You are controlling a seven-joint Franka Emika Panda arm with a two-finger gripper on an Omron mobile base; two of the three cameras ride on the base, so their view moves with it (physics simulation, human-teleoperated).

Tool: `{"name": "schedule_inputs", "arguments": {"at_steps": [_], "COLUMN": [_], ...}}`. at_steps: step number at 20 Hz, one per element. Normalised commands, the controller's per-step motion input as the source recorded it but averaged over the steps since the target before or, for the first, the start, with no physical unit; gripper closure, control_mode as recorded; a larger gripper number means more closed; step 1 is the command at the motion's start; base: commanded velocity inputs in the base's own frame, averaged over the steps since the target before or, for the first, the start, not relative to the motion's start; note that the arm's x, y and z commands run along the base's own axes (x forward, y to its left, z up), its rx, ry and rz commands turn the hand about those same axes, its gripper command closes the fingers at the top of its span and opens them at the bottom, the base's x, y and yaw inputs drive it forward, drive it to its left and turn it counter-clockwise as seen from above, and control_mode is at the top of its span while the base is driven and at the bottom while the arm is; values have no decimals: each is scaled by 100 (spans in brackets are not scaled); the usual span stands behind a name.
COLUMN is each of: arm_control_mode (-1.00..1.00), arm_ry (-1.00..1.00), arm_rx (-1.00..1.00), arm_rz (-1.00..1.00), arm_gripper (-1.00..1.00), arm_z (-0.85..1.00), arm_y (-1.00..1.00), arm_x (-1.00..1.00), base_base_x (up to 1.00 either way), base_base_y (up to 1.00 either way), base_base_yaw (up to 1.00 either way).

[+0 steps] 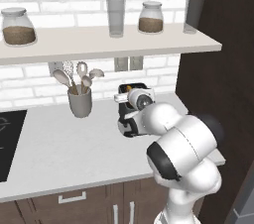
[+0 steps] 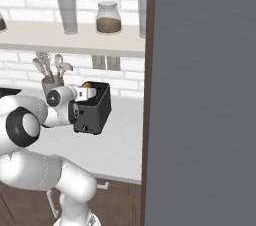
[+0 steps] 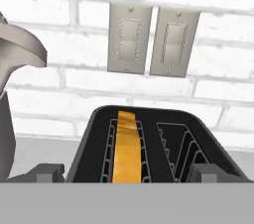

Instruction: Start the toaster. Once the lever pops up, take the bread to the plate on the dining counter.

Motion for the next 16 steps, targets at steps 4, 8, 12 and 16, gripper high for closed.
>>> {"name": "schedule_inputs", "arguments": {"at_steps": [4, 8, 12, 16], "arm_control_mode": [-100, -100, -100, -100], "arm_ry": [0, 0, 0, 0], "arm_rx": [0, 0, 0, 0], "arm_rz": [0, 0, 0, 0], "arm_gripper": [-100, -100, -100, 100], "arm_z": [-15, -5, -4, -3], "arm_y": [0, 0, 0, 0], "arm_x": [14, 8, 5, 0], "base_base_x": [0, 0, 0, 0], "base_base_y": [0, 0, 0, 0], "base_base_yaw": [0, 0, 0, 0]}}
